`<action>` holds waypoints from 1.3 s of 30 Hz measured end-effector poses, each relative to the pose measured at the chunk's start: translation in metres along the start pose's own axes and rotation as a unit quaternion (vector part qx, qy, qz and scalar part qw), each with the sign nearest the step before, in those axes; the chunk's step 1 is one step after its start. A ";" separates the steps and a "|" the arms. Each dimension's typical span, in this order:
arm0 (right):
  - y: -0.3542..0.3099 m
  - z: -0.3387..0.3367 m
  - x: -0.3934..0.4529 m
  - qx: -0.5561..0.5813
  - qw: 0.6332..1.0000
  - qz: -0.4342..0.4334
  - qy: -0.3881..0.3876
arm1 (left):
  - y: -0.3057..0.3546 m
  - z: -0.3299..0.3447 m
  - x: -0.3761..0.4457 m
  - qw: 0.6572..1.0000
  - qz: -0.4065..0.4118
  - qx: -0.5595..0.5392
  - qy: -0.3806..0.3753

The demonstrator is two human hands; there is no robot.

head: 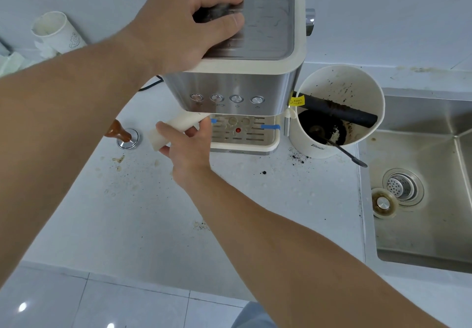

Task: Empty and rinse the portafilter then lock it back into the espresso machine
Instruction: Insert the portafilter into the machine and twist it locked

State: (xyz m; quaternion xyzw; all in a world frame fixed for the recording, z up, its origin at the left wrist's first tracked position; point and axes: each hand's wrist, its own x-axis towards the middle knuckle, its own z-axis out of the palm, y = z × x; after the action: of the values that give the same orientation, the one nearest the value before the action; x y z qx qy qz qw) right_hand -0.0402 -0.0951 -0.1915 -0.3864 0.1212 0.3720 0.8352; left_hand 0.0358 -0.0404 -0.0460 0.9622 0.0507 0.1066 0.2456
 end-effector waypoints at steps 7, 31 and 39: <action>-0.007 -0.026 -0.020 0.016 0.999 0.024 -0.038 | 0.001 -0.002 0.000 1.000 -0.001 0.004 -0.004; -0.068 -0.069 -0.035 -0.238 0.958 0.130 -0.095 | -0.007 -0.005 0.001 0.999 0.000 0.011 -0.041; -0.075 -0.070 -0.042 -0.201 0.964 0.151 -0.090 | -0.004 -0.005 -0.002 0.999 -0.004 0.002 -0.034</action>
State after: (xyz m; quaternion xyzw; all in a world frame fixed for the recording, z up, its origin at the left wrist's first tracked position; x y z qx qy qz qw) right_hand -0.0099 -0.2003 -0.1759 -0.4884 0.0253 0.5435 0.6822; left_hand 0.0325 -0.0349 -0.0446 0.9655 0.0460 0.0727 0.2457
